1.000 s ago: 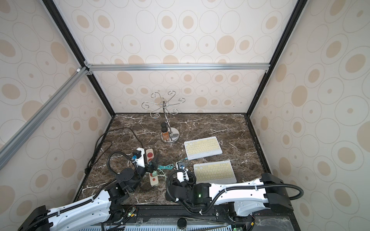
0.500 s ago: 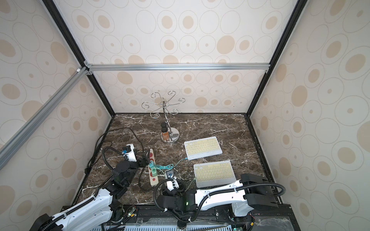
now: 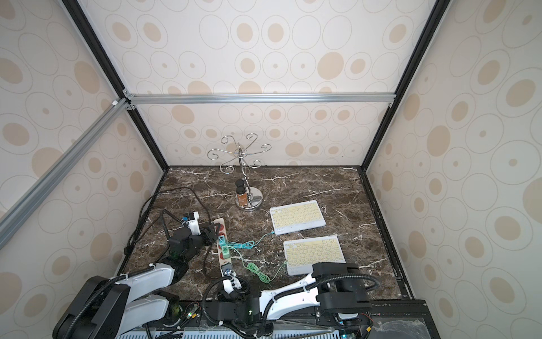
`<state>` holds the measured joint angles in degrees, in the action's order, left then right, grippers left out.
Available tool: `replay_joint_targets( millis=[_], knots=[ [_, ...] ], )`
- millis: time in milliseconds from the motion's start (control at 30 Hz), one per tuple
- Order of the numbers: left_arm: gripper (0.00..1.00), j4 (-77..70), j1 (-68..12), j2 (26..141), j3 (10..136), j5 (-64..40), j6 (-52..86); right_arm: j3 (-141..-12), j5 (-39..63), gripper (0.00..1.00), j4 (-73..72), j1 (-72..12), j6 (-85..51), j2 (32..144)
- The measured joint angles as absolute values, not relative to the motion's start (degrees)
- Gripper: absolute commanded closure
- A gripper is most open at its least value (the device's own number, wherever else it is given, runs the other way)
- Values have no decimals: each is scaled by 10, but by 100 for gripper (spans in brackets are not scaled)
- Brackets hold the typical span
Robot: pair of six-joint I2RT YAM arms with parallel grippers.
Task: Unplug the wireless keyboard
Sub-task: Place the power cord at the center of the board, then remove the plug from the socket.
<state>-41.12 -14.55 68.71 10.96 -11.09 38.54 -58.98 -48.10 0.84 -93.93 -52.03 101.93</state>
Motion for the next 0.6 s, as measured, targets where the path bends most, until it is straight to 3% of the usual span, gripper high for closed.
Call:
replay_joint_targets(
  millis=[267,600],
  knots=[
    [54,-444,-100,721,110,-173,420,-631,-421,53,1,-855,-506,1052],
    [64,-484,-99,805,122,-221,431,-643,-366,51,-18,-789,-464,1092]
  ],
)
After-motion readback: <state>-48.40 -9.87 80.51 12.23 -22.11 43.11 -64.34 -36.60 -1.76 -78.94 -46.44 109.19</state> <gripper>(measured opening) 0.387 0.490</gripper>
